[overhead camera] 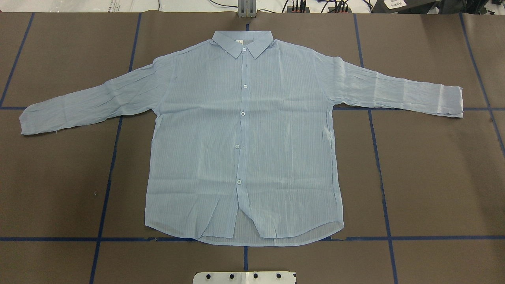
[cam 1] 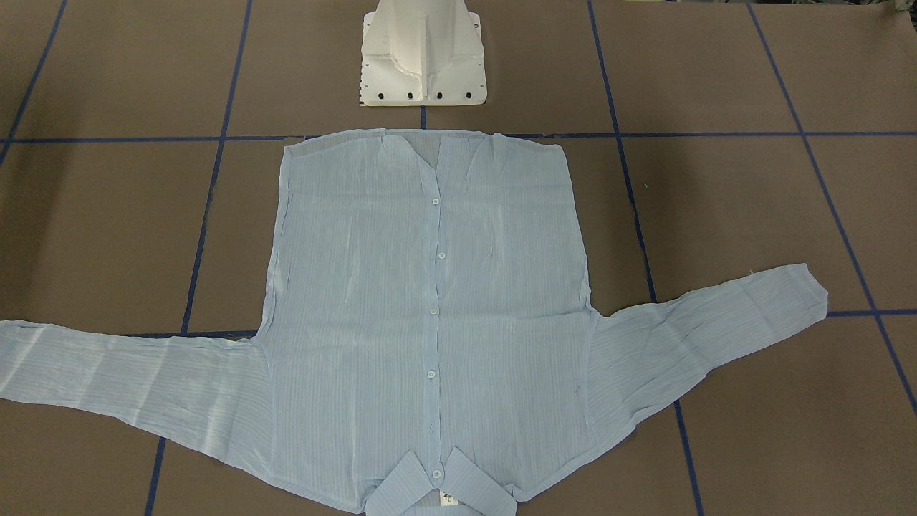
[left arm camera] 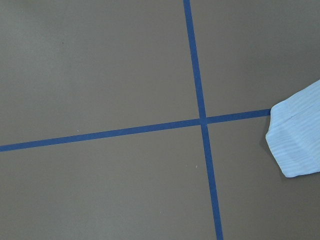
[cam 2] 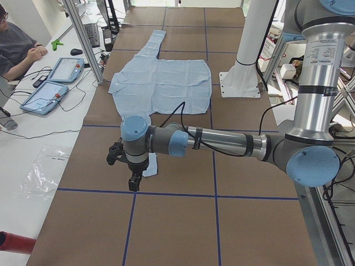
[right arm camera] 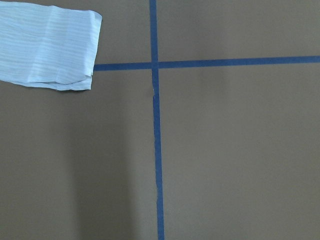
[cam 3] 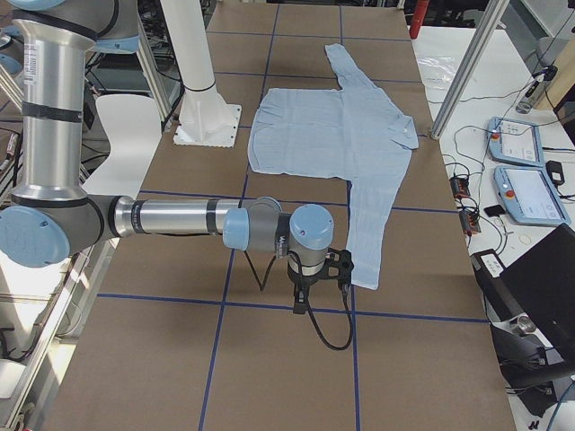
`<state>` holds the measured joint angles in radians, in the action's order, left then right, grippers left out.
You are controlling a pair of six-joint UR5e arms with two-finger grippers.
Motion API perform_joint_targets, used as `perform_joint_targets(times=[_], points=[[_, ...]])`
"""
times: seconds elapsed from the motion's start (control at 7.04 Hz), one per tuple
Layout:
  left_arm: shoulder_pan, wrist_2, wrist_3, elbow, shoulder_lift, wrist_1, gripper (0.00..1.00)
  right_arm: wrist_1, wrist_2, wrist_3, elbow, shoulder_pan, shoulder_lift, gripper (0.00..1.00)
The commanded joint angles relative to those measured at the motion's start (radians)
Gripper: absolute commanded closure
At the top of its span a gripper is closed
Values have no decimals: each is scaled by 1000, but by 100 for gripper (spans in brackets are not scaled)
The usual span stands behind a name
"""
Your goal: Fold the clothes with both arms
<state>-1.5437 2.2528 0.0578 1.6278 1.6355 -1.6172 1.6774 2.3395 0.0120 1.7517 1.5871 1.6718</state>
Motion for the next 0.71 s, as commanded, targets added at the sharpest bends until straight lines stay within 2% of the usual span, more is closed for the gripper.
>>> perform_joint_targets(times=[0.0, 0.14, 0.43, 0.57], points=[[10, 20, -7, -3, 0, -125, 0, 2, 14, 9, -26, -6, -96, 0], [10, 66, -1, -26, 10, -163, 0, -33, 70, 6, -96, -50, -118, 0], [13, 67, -7, -145, 21, -333, 0, -422, 83, 82, -301, -99, -138, 0], [13, 71, -9, -169, 15, -377, 0, -524, 51, 240, -363, -155, -174, 0]])
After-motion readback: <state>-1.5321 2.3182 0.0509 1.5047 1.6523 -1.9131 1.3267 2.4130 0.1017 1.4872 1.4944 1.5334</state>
